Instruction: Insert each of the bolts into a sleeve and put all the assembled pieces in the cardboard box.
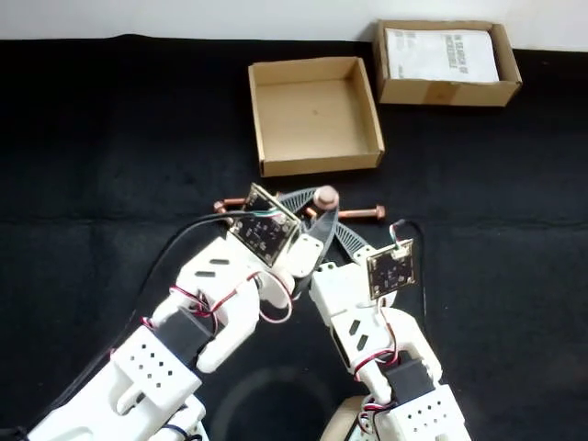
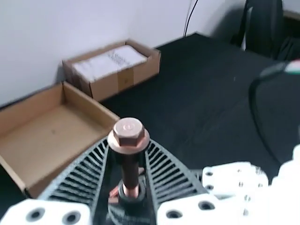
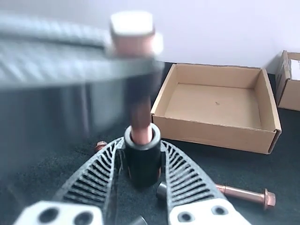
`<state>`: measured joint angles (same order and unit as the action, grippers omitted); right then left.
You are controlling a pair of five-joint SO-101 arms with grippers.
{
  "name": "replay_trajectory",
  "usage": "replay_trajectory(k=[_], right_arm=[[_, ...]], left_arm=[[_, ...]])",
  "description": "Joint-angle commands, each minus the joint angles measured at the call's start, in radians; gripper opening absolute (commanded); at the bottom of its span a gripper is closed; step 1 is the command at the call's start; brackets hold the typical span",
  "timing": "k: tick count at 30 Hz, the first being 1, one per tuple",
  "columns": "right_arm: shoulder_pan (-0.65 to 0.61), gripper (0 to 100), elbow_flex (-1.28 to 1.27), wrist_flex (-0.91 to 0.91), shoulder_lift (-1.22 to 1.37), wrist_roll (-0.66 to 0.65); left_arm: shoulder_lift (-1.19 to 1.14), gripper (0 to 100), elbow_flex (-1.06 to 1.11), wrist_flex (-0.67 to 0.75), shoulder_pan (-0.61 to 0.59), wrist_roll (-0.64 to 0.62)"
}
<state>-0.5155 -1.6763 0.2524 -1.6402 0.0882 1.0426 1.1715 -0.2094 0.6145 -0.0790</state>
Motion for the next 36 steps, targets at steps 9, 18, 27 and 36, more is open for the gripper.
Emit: replay_trajectory(k=[9,18,27,36], right_arm=[[0.027,0.8,-0.116,0.004,-0.016,0.002],[0.058,0.8,-0.107,0.004,-0.016,0.002],[0.124,0.8,-0.105,0.065,-0.016,0.009],[0.125,0.8,0.007,0.282,-0.015,0.011]], left_arm=[[0.005,22,0.038,0.025,-0.03,-0.078],[0.077,22,0.044,-0.164,-0.081,-0.086],[0.601,20,0.007,-0.675,-0.016,-0.249],[0.765,1,-0.097,-0.939,-0.229,-0.255]])
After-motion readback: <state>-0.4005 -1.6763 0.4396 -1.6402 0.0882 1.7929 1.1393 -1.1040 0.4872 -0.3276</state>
